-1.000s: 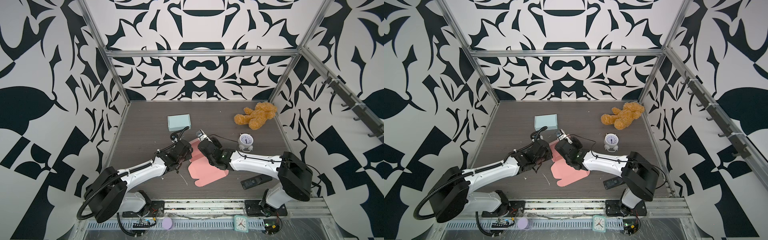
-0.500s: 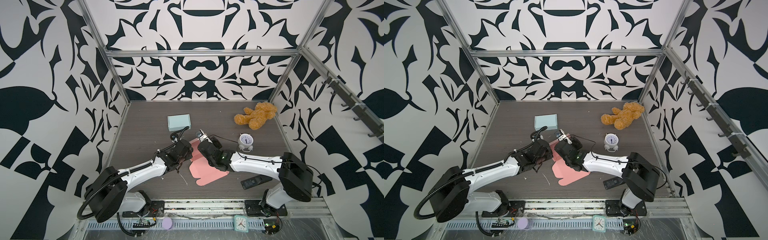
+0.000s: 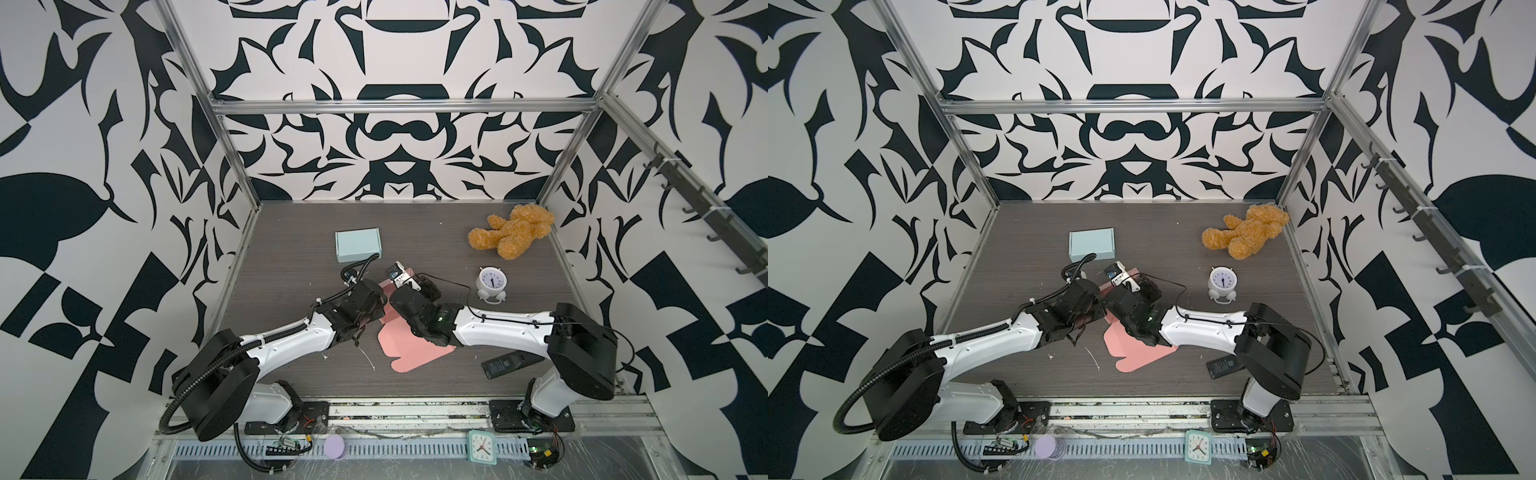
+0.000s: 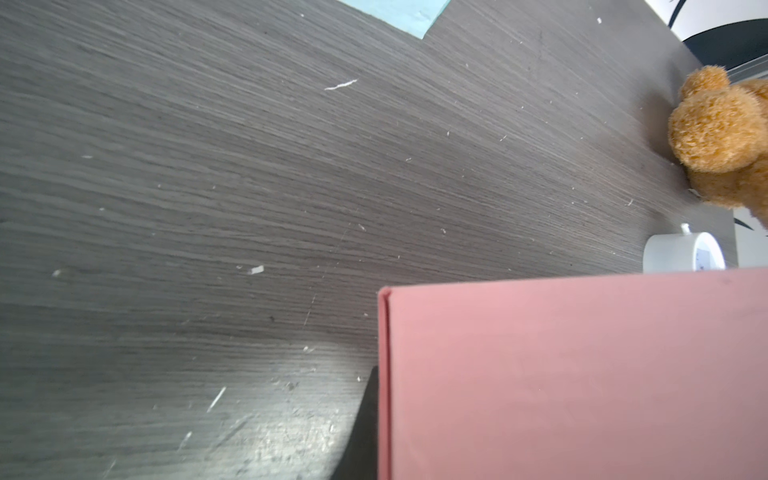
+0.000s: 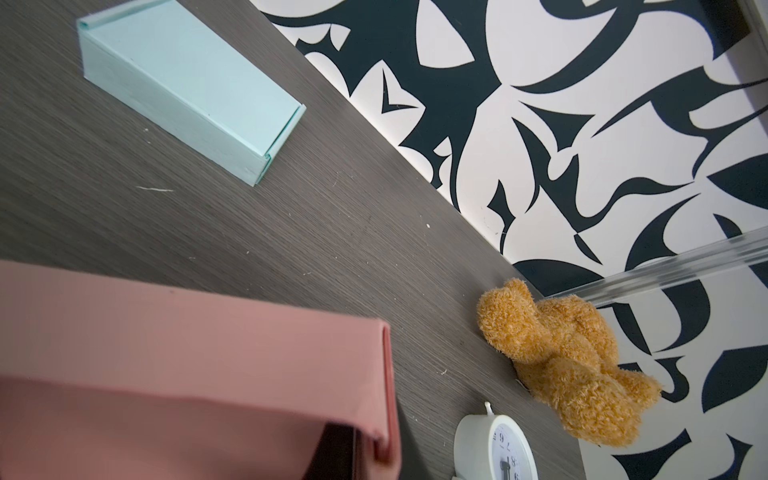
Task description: Fold the paper box
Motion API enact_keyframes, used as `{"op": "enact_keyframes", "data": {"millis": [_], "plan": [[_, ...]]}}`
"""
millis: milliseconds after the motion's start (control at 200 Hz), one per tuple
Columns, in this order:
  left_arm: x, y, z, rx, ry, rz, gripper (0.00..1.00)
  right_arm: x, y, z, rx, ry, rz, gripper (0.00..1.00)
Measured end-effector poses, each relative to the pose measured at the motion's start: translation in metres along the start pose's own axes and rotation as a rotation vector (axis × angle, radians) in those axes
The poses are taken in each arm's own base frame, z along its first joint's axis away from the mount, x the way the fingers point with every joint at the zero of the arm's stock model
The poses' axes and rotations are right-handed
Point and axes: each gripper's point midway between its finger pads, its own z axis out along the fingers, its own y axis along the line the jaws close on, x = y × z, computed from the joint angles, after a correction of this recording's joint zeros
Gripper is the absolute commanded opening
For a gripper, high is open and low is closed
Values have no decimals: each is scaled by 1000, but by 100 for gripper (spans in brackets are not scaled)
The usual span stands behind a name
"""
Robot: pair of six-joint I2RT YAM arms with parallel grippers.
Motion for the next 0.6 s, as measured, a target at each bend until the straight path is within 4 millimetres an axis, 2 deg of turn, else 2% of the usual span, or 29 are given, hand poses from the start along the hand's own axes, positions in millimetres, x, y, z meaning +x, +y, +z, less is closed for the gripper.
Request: {"op": "enact_keyframes", "data": {"millis": [280,450,600], "plan": [[-1,-1,0,3,-7,16,0,-26,-11,-28,-98,-76,108,39],[-2,3,2,-18,-16,53,0,-24,-18,-43,-160,-85,153,52],[-5,5,7,-45,-30,153,0,-27,-33,-67,-242,-100,223,63]]}}
